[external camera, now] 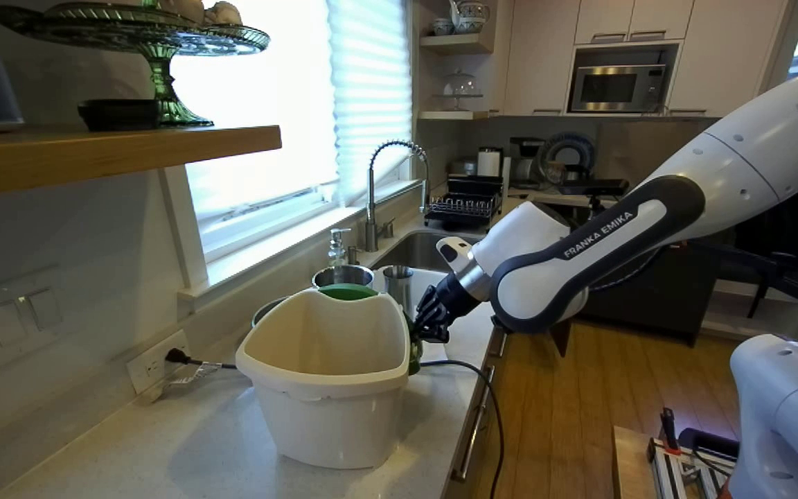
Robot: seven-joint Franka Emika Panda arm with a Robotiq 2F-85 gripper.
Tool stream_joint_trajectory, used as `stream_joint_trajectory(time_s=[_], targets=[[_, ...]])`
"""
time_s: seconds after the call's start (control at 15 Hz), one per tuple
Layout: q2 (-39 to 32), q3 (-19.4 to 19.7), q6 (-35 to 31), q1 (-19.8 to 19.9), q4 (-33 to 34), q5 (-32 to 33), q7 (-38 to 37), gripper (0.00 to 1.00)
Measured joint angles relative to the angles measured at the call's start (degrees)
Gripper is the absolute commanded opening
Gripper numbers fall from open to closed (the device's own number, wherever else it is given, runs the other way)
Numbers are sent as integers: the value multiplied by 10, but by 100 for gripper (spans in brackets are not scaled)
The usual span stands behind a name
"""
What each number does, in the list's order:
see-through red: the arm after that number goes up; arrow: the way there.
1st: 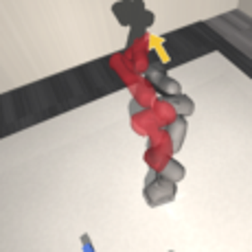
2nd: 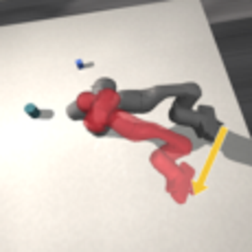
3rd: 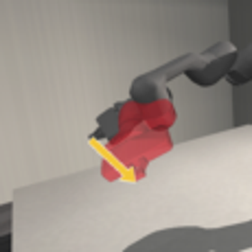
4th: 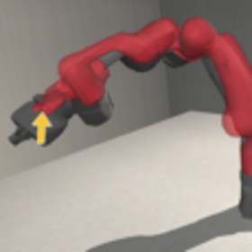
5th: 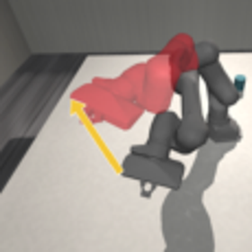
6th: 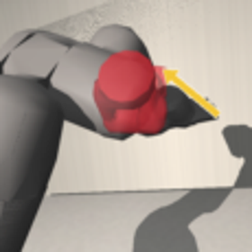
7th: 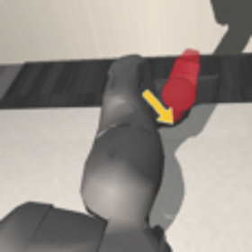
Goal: Close the bin
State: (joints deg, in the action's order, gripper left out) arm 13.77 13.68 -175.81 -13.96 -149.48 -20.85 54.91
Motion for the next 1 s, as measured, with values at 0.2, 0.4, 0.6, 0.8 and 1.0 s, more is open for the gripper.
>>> stream_joint_trajectory(time_s=[0.2,0.4,0.6,0.8,1.0], targets=[[11,-20,18,12,-2,20,-1,4],[25,-53,22,43,-9,69,-9,4],[42,-88,21,81,-14,124,-9,4],[64,-112,21,108,-19,178,-13,4],[87,-112,21,113,-24,249,-33,4]])
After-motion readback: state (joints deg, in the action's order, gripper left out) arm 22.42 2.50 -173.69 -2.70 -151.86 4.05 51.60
